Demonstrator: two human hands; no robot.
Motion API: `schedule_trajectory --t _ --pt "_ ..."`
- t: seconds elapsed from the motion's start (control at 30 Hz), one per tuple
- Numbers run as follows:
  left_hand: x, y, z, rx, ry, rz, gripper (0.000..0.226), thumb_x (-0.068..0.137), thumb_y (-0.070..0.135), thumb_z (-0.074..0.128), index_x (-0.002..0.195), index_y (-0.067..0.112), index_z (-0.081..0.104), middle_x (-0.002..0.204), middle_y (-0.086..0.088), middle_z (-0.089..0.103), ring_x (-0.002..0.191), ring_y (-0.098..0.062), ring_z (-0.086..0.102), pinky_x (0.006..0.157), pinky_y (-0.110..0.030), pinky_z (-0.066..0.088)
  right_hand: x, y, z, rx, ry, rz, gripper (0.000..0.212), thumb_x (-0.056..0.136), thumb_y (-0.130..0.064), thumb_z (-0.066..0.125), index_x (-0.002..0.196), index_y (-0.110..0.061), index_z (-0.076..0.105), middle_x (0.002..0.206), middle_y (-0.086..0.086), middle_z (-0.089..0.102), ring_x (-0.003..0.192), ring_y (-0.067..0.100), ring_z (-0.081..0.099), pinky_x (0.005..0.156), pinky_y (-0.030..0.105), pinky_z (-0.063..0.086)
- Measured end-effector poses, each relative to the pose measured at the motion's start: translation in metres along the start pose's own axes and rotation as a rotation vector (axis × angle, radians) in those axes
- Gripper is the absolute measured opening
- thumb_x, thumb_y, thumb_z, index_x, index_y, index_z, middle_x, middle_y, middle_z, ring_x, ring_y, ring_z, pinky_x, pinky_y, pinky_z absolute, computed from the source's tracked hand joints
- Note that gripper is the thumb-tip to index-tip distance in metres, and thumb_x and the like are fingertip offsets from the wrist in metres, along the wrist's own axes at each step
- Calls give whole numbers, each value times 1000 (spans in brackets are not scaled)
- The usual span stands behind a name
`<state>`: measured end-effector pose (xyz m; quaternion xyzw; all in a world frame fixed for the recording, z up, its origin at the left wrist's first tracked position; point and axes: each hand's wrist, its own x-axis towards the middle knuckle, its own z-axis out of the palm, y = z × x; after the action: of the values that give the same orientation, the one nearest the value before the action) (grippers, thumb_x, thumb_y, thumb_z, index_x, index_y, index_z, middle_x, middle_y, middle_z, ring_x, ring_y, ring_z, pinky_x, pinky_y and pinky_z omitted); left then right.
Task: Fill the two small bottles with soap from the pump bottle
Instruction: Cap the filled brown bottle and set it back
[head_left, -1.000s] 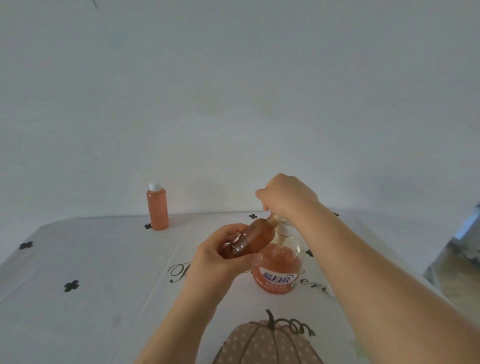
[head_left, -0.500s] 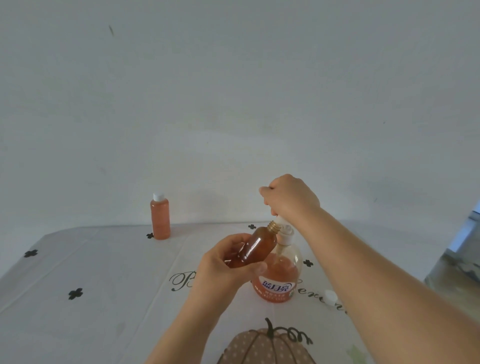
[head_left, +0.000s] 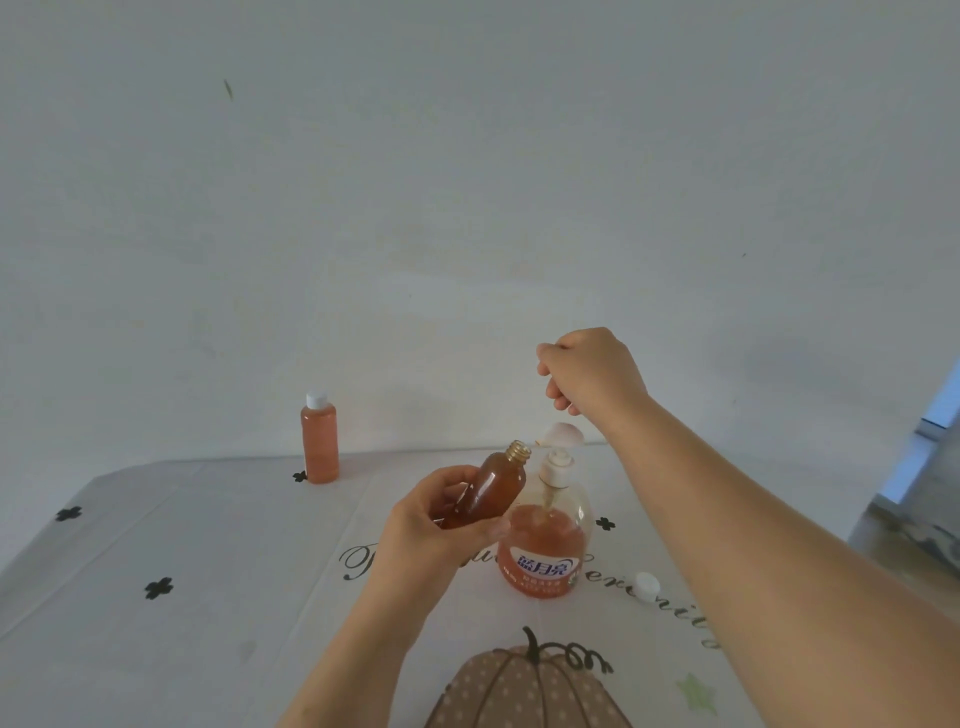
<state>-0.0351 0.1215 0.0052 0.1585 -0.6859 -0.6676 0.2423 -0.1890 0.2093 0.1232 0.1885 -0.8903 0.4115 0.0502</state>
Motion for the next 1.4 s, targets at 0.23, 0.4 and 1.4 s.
schedule_trajectory --t 0.23,0.4,1.4 --pt "-2 6 -9 42 14 0 40 72 5 82 100 30 69 88 1 74 60 -9 63 58 -24 52 -15 16 -13 11 16 -22 18 91 -19 54 89 -9 69 86 11 75 80 30 70 84 50 60" --pt "-19 12 -8 58 5 28 41 72 4 82 102 28 69 89 -1 74 63 -10 63 58 -21 51 -33 35 -31 23 24 -30 11 94 -22 57 86 -21 65 89 2 71 91 29 70 87 45 58" --pt "-76 -22 38 276 4 35 45 72 23 84 107 38 61 105 18 62 100 2 58 89 -36 54 -103 169 -6 -526 -273 -18 36 97 -11 56 130 -20 68 134 7 63 123 27 59 97 27 44"
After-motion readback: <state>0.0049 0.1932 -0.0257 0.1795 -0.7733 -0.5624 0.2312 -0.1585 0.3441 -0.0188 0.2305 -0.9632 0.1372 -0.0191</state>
